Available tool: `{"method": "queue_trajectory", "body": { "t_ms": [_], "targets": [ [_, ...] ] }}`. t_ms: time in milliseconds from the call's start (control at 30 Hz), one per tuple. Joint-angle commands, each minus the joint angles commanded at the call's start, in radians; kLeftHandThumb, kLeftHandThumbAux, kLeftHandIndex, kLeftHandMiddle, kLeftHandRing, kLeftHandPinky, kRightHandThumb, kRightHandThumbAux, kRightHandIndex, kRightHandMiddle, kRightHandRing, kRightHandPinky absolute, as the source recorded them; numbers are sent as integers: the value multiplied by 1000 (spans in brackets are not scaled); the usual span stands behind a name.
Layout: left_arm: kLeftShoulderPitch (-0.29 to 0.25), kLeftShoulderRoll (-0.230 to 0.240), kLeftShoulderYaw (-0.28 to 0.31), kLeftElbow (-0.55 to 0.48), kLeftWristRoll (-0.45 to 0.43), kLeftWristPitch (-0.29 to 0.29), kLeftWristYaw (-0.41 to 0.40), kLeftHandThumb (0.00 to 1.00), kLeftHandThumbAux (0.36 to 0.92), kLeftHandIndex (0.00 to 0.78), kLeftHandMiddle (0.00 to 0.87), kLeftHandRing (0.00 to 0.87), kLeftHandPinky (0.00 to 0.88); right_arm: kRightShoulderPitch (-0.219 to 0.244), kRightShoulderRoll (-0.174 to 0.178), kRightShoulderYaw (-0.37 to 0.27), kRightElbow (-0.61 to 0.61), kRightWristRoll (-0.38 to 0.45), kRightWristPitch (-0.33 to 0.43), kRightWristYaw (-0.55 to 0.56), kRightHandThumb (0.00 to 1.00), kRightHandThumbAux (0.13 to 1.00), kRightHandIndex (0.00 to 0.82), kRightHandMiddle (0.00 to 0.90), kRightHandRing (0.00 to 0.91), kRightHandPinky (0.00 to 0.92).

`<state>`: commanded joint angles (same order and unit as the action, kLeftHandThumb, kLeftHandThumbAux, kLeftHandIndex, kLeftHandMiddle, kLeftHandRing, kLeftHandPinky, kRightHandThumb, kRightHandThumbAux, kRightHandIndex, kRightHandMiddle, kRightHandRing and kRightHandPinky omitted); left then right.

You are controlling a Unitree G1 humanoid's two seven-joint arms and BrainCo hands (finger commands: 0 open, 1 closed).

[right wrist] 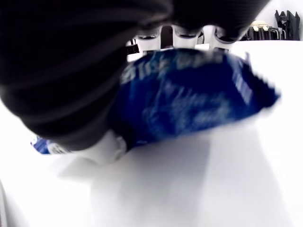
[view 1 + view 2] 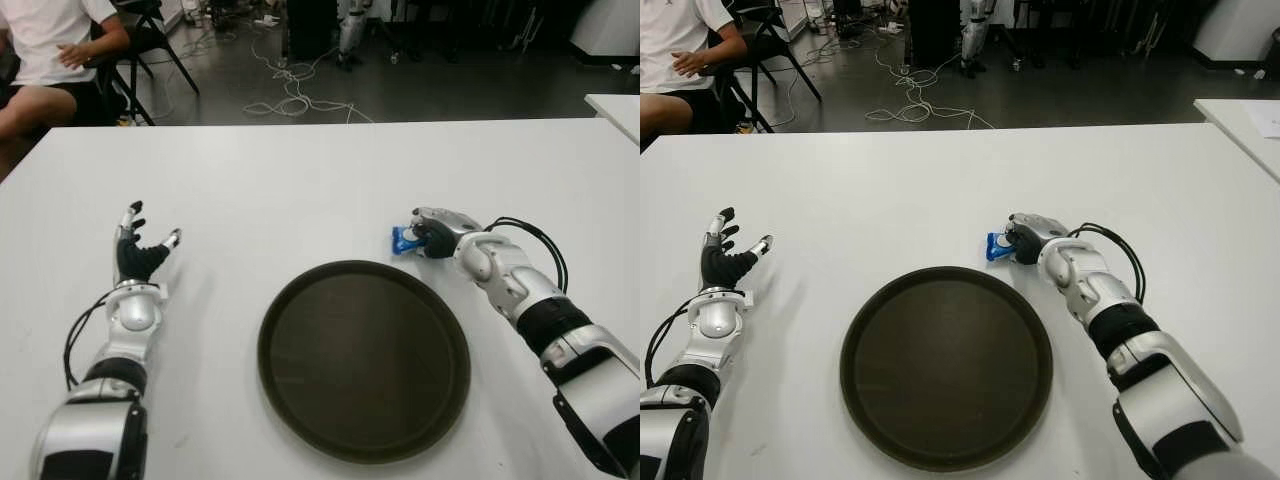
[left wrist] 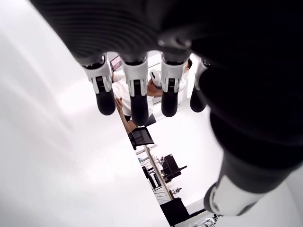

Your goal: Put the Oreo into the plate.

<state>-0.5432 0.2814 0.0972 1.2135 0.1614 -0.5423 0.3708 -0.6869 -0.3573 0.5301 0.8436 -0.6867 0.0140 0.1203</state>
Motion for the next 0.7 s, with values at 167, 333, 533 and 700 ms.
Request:
{"method": "queue_trajectory", "body": {
  "t_ms": [167, 333, 533, 700],
  "targets": [
    [1, -2, 7, -1, -10, -2, -14, 24, 772, 66, 116, 102, 100, 15, 4, -21, -11, 15, -4, -44, 696, 733, 413, 82, 69, 19],
    [1, -3, 10, -1, -14, -2, -16, 33, 773, 70, 121, 112, 111, 32, 39, -83, 3, 52, 10, -164, 693, 733, 418, 297, 346, 361],
    [1, -1, 3, -1, -9, -4, -8, 16, 779, 71, 117, 107, 103, 46, 86, -163, 32, 107, -1, -315, 699, 726, 431, 656, 669, 662],
    [2, 1, -3, -4, -3, -6, -1, 3, 788, 70, 110, 105, 107, 46, 107, -200, 59, 145, -39, -382, 700, 724, 438, 749, 744, 730]
  ]
}}
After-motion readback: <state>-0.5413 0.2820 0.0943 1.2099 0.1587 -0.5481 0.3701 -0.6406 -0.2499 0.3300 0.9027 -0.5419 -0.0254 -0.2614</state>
